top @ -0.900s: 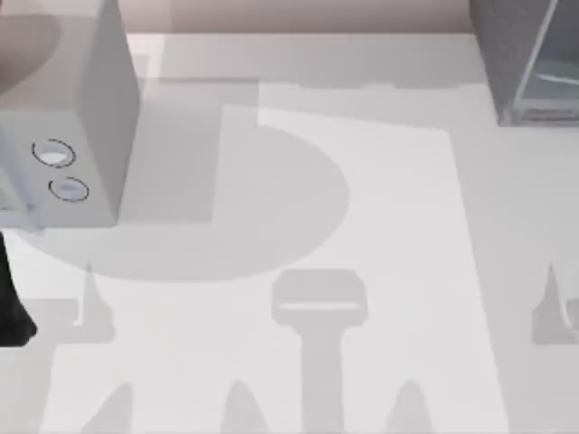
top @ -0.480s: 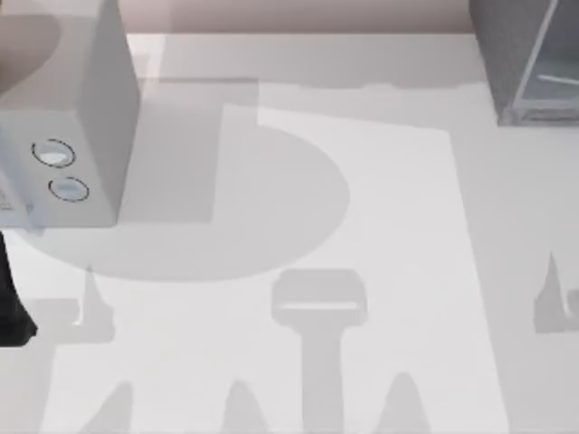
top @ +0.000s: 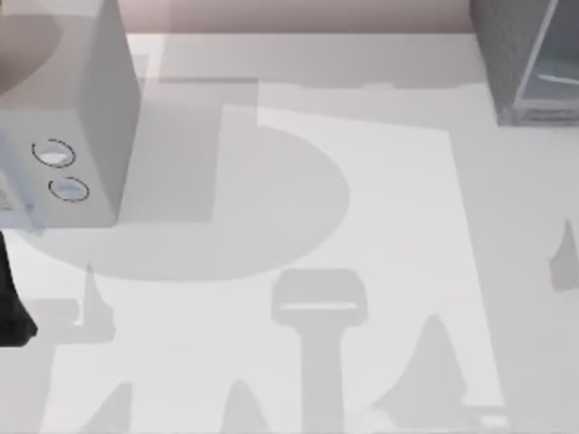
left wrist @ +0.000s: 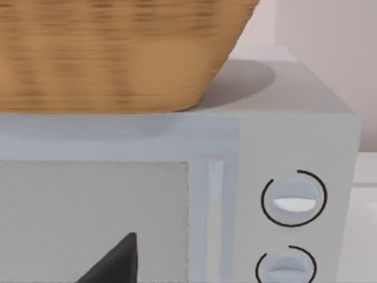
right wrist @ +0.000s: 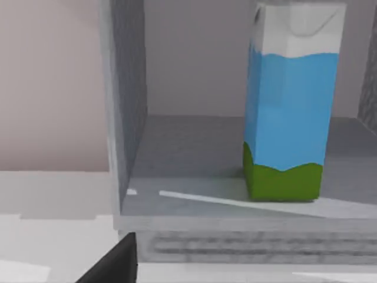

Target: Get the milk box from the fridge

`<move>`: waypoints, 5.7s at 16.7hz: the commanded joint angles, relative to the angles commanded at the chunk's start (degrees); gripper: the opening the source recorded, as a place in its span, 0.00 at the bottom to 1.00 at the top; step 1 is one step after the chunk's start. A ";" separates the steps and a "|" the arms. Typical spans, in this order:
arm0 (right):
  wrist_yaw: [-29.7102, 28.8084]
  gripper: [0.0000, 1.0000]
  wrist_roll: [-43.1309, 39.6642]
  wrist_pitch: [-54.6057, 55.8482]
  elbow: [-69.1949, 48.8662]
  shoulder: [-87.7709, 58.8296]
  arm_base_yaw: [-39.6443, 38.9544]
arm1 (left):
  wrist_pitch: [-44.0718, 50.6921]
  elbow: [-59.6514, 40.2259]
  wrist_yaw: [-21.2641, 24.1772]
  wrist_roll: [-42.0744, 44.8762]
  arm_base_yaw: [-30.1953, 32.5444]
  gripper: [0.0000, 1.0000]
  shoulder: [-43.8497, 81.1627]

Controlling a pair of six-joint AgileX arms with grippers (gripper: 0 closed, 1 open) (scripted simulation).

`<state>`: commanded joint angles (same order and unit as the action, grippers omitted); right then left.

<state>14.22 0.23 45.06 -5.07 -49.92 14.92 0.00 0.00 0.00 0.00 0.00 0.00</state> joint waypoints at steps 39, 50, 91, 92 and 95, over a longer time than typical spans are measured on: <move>-2.13 1.00 0.23 19.98 -55.61 -75.64 -0.82 | 0.00 0.00 0.00 0.00 0.00 1.00 0.00; -3.59 1.00 0.15 12.34 -71.57 -83.69 -2.18 | 0.00 0.00 0.00 0.00 0.00 1.00 0.00; -3.66 0.00 0.39 2.99 -74.43 -77.69 -2.20 | 0.00 0.00 0.00 0.00 0.00 1.00 0.00; -3.50 0.00 0.39 3.32 -73.68 -77.05 -2.19 | 0.00 0.00 0.00 0.00 0.00 1.00 0.00; -2.72 0.00 0.44 5.72 -67.94 -73.25 -1.70 | 0.00 0.00 0.00 0.00 0.00 1.00 0.00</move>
<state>11.50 0.67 50.78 -73.01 -123.17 13.22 0.00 0.00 0.00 0.00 0.00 0.00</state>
